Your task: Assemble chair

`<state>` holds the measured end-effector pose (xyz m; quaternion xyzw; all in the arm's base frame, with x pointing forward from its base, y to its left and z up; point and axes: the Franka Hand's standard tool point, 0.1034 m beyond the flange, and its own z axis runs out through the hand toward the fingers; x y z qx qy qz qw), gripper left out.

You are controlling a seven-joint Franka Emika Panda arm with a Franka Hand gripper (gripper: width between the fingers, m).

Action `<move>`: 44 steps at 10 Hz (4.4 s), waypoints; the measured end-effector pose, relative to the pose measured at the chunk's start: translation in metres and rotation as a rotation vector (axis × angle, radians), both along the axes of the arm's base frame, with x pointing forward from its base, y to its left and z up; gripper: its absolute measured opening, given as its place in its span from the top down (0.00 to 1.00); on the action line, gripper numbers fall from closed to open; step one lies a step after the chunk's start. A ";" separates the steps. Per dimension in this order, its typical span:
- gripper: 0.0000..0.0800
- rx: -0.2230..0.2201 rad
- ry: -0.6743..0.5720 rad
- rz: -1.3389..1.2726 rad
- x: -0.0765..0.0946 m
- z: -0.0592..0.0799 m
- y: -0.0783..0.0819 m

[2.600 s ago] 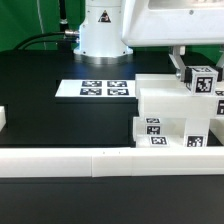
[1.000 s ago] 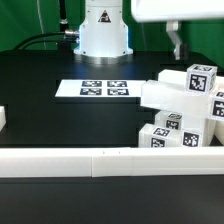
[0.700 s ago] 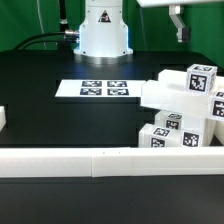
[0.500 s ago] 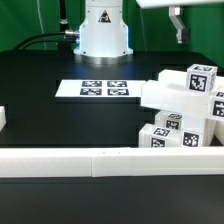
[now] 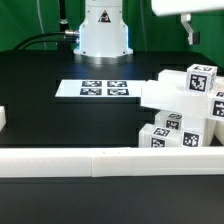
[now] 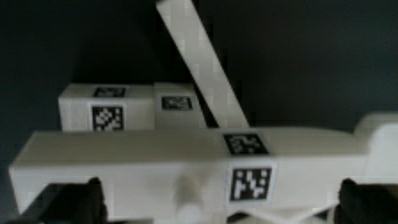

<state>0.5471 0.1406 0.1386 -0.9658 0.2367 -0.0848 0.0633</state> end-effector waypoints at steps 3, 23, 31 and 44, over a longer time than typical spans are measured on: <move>0.19 -0.004 0.007 0.005 -0.007 -0.007 0.007; 0.19 -0.108 0.047 0.458 -0.077 -0.070 -0.034; 0.19 -0.144 0.041 0.478 -0.091 -0.099 -0.035; 0.19 -0.173 0.051 0.493 -0.100 -0.129 -0.037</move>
Offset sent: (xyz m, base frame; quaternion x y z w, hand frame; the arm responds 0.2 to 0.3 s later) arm 0.0000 0.0000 0.0000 0.0000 0.0000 0.0000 1.0000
